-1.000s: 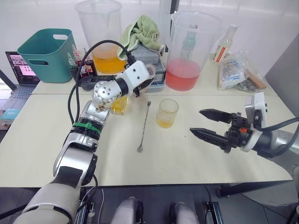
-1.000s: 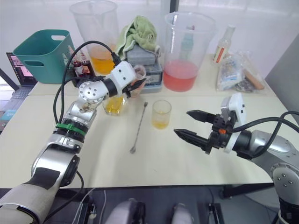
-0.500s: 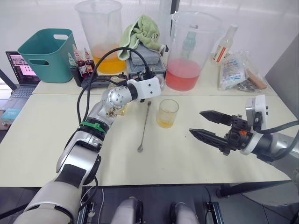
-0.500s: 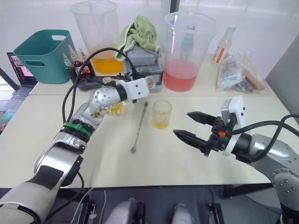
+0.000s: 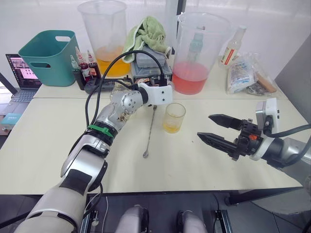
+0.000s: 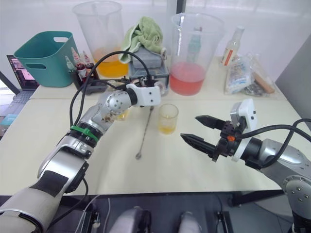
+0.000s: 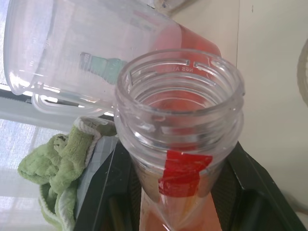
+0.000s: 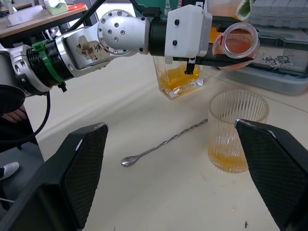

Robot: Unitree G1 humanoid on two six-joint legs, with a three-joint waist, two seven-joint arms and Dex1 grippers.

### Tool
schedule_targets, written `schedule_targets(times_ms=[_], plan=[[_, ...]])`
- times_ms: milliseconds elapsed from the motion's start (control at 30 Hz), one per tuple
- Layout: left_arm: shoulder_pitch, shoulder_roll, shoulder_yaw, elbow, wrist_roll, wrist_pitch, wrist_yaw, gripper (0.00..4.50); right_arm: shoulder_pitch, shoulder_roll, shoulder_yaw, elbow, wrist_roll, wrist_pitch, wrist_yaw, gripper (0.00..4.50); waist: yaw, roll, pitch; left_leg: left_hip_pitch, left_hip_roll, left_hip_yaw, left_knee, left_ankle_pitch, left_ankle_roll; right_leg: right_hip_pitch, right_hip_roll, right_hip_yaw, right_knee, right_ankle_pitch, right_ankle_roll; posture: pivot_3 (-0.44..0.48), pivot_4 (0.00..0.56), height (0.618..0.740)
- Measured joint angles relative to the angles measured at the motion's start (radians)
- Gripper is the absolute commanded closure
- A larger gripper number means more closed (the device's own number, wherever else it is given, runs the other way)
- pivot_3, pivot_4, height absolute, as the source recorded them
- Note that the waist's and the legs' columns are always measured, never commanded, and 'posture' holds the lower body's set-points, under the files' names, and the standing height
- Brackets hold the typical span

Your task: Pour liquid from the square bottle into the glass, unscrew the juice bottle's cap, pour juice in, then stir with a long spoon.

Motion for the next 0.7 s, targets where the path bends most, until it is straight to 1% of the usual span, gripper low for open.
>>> schedule_targets(times_ms=[233, 500, 700], plan=[[0.016, 0.008, -0.034, -0.023, 0.071, 0.0, 0.027, 3.03, -0.014, 0.0, 0.001, 0.0, 0.0, 0.0, -0.008, 0.03, 0.001, 0.0, 0.0, 0.0, 0.0, 0.0, 0.0, 0.0, 0.0, 0.0, 0.0, 0.0, 0.0, 0.0, 0.0, 0.0, 0.15, 0.739], [0.017, 0.014, -0.065, -0.023, 0.125, 0.002, 0.049, 3.03, -0.017, 0.0, 0.001, 0.0, 0.0, 0.0, -0.019, 0.03, 0.001, 0.0, 0.0, 0.0, 0.0, 0.0, 0.0, 0.0, 0.0, 0.0, 0.0, 0.0, 0.0, 0.0, 0.0, 0.0, 0.15, 0.739], [0.053, 0.014, -0.068, -0.085, 0.157, 0.045, 0.052, 3.03, -0.023, 0.0, 0.001, 0.001, -0.003, 0.0, -0.028, 0.03, 0.001, 0.0, 0.0, 0.0, 0.0, 0.0, 0.0, 0.0, 0.0, 0.0, 0.0, 0.0, 0.001, 0.0, 0.0, 0.0, 0.15, 0.739]])
